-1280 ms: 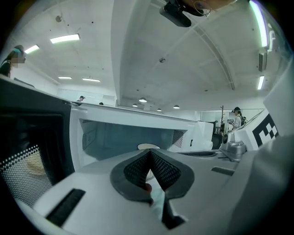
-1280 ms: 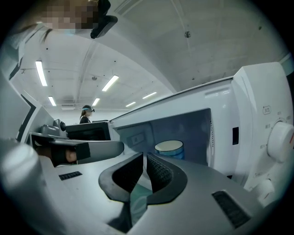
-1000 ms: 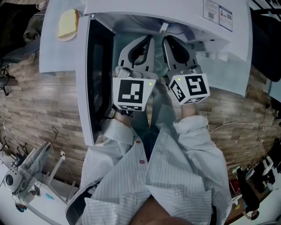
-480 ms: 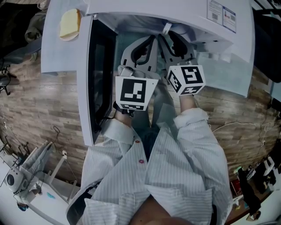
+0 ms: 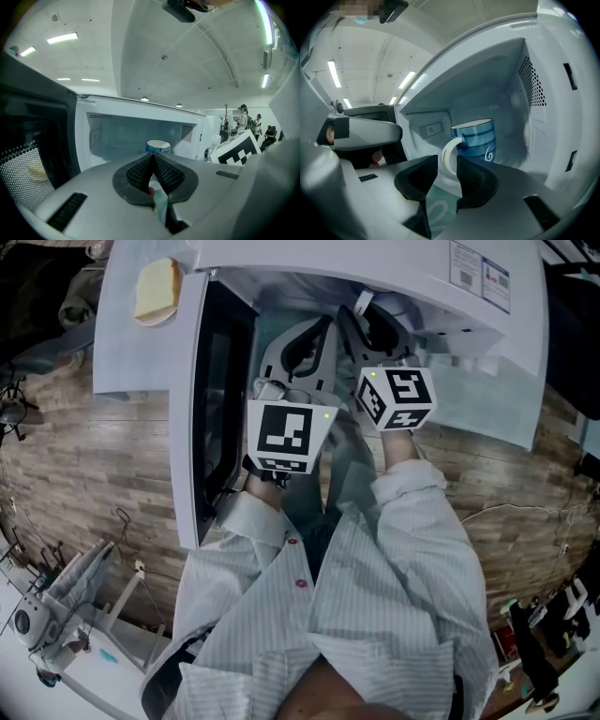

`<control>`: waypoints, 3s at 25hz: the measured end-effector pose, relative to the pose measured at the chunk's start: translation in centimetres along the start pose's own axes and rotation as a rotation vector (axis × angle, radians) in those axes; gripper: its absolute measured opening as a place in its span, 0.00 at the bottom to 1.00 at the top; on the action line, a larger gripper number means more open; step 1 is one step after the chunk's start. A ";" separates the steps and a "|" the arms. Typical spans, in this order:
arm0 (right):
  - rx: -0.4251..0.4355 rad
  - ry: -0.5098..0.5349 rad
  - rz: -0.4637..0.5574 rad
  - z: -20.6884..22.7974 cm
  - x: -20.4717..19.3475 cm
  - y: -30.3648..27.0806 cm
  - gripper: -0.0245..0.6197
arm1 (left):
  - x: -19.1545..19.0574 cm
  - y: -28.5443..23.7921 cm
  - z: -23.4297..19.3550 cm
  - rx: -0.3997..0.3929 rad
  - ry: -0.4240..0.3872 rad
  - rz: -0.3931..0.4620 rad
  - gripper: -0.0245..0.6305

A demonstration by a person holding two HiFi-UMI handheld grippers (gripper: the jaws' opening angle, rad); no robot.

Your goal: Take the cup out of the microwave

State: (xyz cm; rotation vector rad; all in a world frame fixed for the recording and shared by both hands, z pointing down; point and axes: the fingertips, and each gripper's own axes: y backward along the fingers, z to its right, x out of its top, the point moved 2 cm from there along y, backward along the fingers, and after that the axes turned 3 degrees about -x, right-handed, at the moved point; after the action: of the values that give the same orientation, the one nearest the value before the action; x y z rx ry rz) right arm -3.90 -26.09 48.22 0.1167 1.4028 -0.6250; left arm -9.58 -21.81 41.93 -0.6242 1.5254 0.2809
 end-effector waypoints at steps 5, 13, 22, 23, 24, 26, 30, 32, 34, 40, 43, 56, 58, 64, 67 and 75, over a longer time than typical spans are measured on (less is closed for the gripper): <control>-0.009 -0.002 -0.005 0.1 -0.2 -0.6 0.25 | -0.2 0.2 -0.2 0.001 0.000 -0.003 0.05; -0.032 0.017 0.007 0.0 -0.2 -0.7 0.24 | -0.4 0.4 -0.5 -0.004 -0.002 -0.008 0.05; -0.046 0.154 0.026 -1.1 0.5 -0.2 0.17 | -0.5 0.7 -0.8 -0.016 0.001 -0.009 0.05; -0.043 0.164 0.031 -1.2 0.6 -0.2 0.16 | -0.5 0.7 -0.8 -0.017 0.001 -0.010 0.05; -0.038 0.169 0.035 -1.3 0.8 -0.2 0.15 | -0.5 0.7 -0.8 -0.018 0.001 -0.010 0.05; -0.029 0.174 0.035 -1.5 0.8 -0.1 0.15 | -0.6 0.6 -0.7 -0.019 0.002 -0.012 0.05; -0.015 0.196 0.025 -1.9 0.6 0.1 0.15 | -0.5 0.4 -0.6 -0.019 0.003 -0.011 0.05; -0.006 0.198 0.022 -2.0 0.6 0.2 0.15 | -0.5 0.3 -0.5 -0.017 0.004 -0.011 0.05; 0.001 0.194 0.020 -2.0 0.7 0.4 0.15 | -0.4 0.2 -0.4 -0.015 0.005 -0.012 0.05; 0.027 0.184 0.013 -2.1 0.9 1.0 0.15 | -0.2 0.3 -0.2 -0.001 0.003 -0.009 0.05; 0.040 0.183 0.019 -2.5 1.2 1.3 0.14 | -0.1 0.4 -0.2 0.006 0.003 -0.008 0.05; 0.061 0.093 0.001 -2.3 1.2 4.2 0.14 | 1.2 1.3 1.1 0.027 0.003 0.007 0.05; 0.063 0.087 -0.002 -2.4 1.3 4.9 0.14 | 1.4 1.5 1.4 0.028 0.003 0.009 0.05; 0.078 0.074 0.003 -2.8 2.0 6.9 0.14 | 2.3 2.2 2.5 0.034 -0.007 0.013 0.05; 0.086 0.054 0.008 -3.1 2.5 7.9 0.14 | 2.8 2.7 2.9 0.040 -0.013 0.015 0.05; 0.107 0.014 0.010 -3.6 3.9 10.5 0.14 | 4.3 4.0 4.1 0.042 -0.035 0.009 0.05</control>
State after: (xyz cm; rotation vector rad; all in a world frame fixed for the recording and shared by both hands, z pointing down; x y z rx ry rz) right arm -1.99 -17.08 40.95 0.2131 1.3815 -0.6921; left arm -8.05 -17.22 36.62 -0.5762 1.4970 0.2650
